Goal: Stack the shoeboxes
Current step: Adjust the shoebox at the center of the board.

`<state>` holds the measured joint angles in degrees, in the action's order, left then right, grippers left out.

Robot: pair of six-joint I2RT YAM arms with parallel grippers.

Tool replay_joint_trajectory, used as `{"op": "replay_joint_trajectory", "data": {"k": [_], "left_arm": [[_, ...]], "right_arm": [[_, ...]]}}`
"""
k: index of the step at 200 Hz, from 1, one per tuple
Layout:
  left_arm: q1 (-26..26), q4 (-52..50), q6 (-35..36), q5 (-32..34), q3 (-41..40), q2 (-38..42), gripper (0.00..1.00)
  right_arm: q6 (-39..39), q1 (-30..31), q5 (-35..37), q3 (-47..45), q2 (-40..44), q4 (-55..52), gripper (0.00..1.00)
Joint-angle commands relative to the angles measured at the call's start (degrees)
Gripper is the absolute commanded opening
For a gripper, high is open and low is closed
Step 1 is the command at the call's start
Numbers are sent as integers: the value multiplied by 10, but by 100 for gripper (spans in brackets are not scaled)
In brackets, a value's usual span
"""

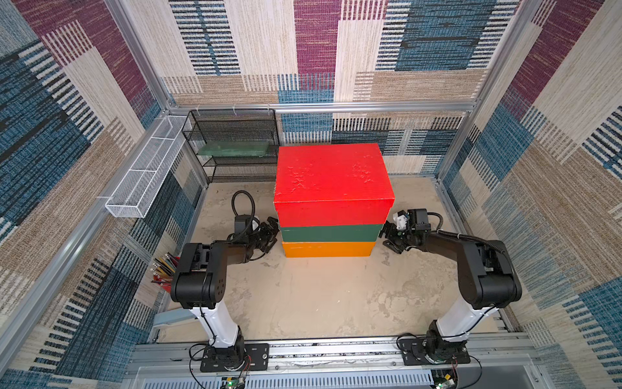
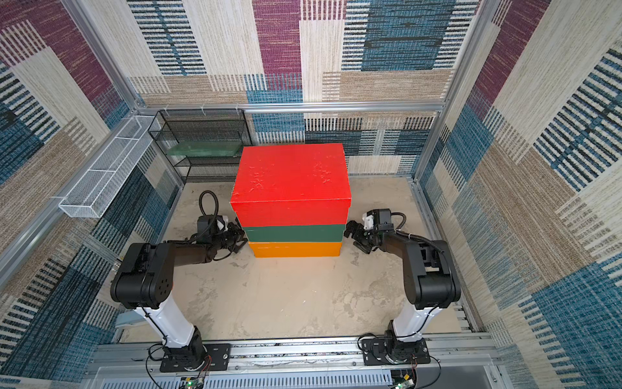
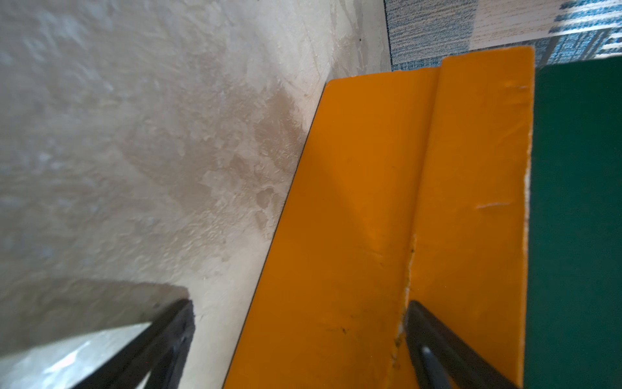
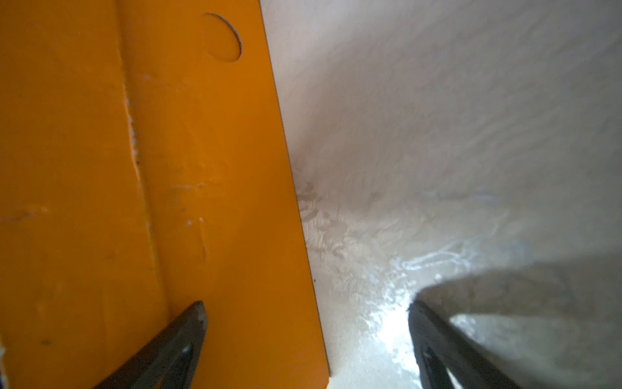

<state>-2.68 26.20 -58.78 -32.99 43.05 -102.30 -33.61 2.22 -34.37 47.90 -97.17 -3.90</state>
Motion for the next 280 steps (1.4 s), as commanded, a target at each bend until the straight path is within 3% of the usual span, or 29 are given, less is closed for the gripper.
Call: {"op": "replay_joint_trajectory", "data": {"k": [1,88,210,253,280], "left_arm": [[-6,-75,14,-18,-14,3,100],[-7,-74,13,-12,-45,45,100],[0,-146,41,12,-27,102,100],[23,-190,51,4,12,126,100],[49,-239,60,3,31,192,100]], "right_arm": [[-5,6,-24,-12,11,2,95],[-11,13,-15,-44,60,-2,95],[12,-10,-5,-9,98,-66,95],[23,-25,13,-16,163,-105,95],[36,-46,33,-13,241,-156,95]]}}
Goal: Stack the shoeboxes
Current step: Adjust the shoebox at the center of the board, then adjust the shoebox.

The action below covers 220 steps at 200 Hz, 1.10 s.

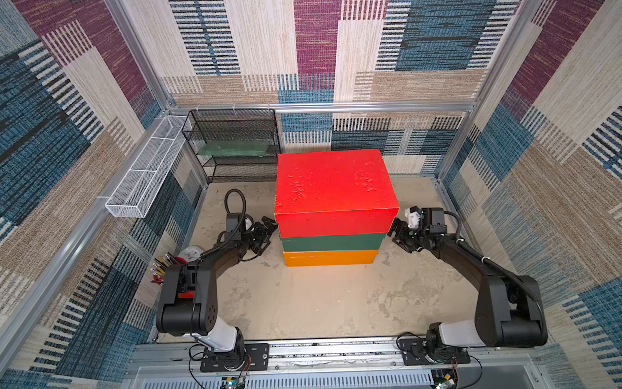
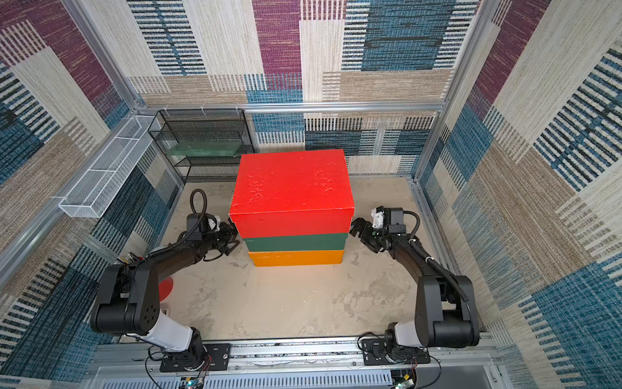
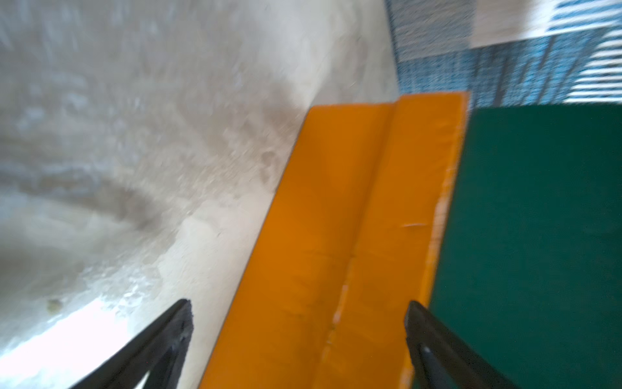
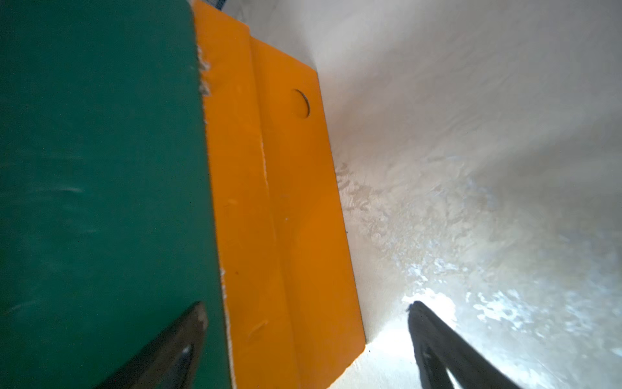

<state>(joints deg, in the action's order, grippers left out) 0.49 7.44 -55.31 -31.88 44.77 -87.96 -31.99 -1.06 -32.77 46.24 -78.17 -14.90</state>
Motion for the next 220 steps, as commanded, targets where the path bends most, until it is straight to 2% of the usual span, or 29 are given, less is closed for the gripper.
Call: {"op": "replay_joint_trajectory", "data": {"k": [1,29,61,81,113,146,166,220], "left_arm": [[18,-54,25,-8,15,52,100],[41,-148,49,-5,38,185,100],[41,-299,90,44,114,351,100],[41,-366,110,62,163,424,100],[28,-373,114,-6,201,497,100],[20,-386,118,-41,167,596,95],[20,-385,115,-68,146,623,95],[16,-344,85,-98,91,625,95]], "right_arm": [[21,-15,17,4,53,-48,95],[40,-47,17,21,118,-103,95],[45,-70,2,37,159,-135,95],[44,-74,-5,41,171,-139,95],[44,-75,-11,48,179,-147,95],[37,-75,-17,45,185,-144,95],[34,-74,-17,38,186,-138,95],[20,-58,-6,31,181,-119,95]]}}
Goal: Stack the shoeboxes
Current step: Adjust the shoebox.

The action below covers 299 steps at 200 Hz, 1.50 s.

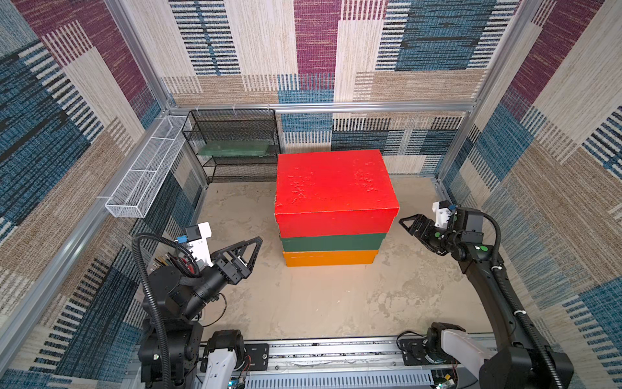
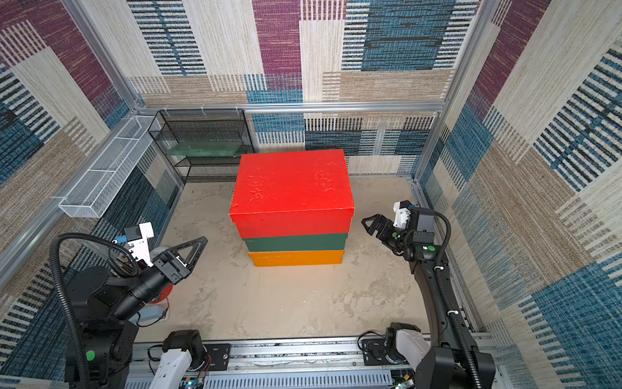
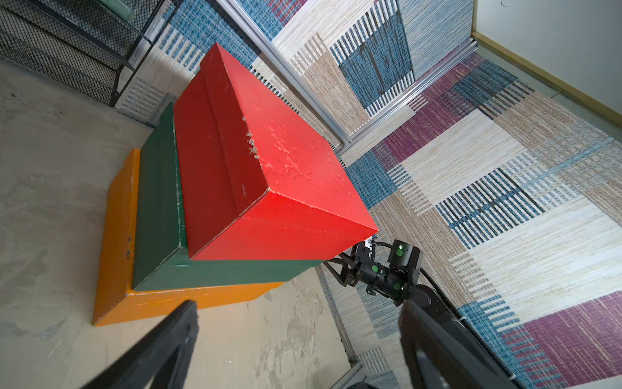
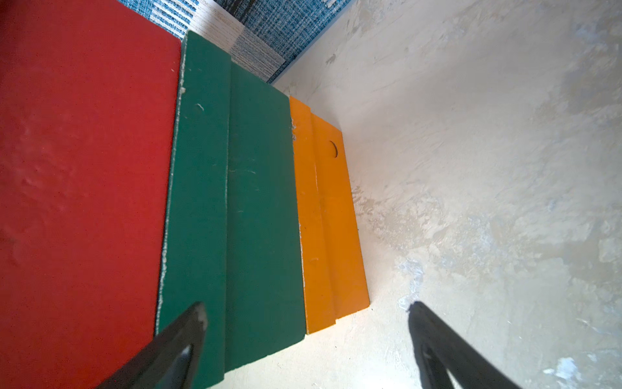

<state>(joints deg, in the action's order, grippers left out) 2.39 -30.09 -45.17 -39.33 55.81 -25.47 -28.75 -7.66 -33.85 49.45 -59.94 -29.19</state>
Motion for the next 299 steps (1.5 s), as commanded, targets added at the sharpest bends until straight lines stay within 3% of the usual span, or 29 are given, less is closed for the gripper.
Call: {"op": "replay_joint_trajectory", "data": {"k": [1,21,54,81,107,190,299], "left_arm": [[-4,31,-17,-23,-21,1,95],[-33,46,-20,-6,-45,0,94],[-133,71,0,56,-70,-20,93],[-236,87,38,160,-69,-58,94],[-285,141,38,187,-72,-109,95],[-290,200,49,207,-65,-195,95],[-288,190,69,241,-60,-207,96]], "right_arm": [[-13,9,6,-1,-2,24,95],[-21,20,11,-1,-10,33,95],[-26,36,24,7,-22,38,95],[-28,39,28,11,-24,37,95],[-24,38,31,15,-25,34,95],[-2,16,11,24,-39,30,95],[0,11,3,29,-40,30,95]]}}
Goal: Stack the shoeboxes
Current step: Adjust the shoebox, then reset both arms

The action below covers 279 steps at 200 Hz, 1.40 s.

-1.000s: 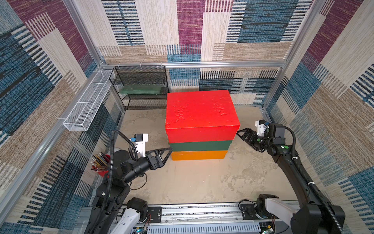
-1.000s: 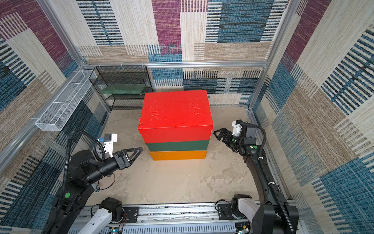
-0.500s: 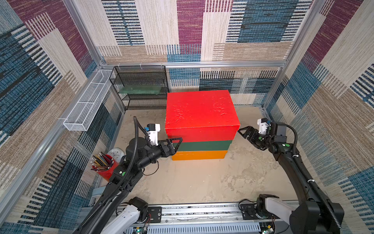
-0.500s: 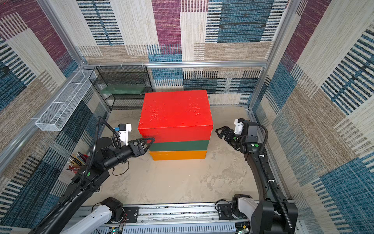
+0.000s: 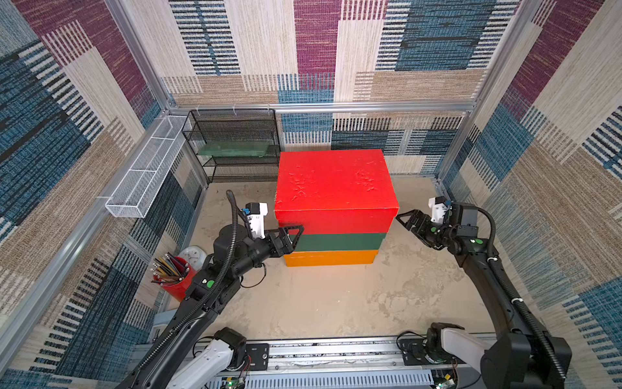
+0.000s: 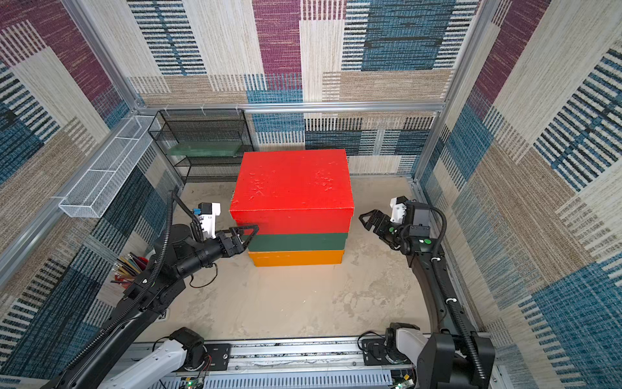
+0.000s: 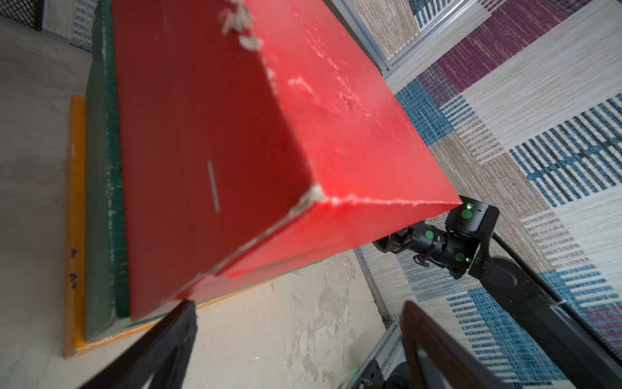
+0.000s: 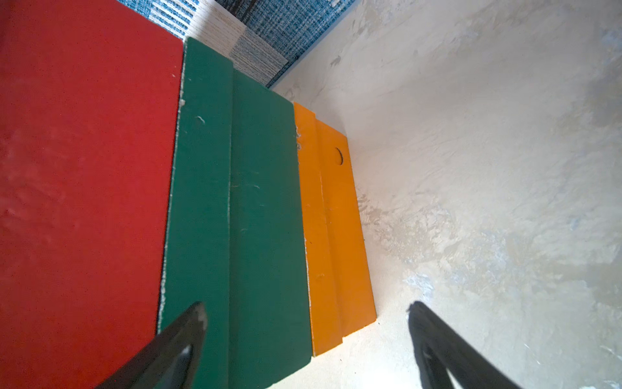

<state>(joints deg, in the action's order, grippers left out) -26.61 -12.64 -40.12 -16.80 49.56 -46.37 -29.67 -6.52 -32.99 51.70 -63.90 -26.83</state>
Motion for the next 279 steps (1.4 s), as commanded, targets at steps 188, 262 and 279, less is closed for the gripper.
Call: {"op": "replay_joint_trajectory", "data": {"k": [188,262,279], "left_arm": [[269,-134,81,0,103,14,100],[356,-31,193,252,-104,37,100],[346,7,201,271,-139,60,100]], "right_arm": [[46,-118,27,57,-24,-7,95],[49,-137,234,-110,92,159,95],[75,-85,319,-187,143,243,95]]}}
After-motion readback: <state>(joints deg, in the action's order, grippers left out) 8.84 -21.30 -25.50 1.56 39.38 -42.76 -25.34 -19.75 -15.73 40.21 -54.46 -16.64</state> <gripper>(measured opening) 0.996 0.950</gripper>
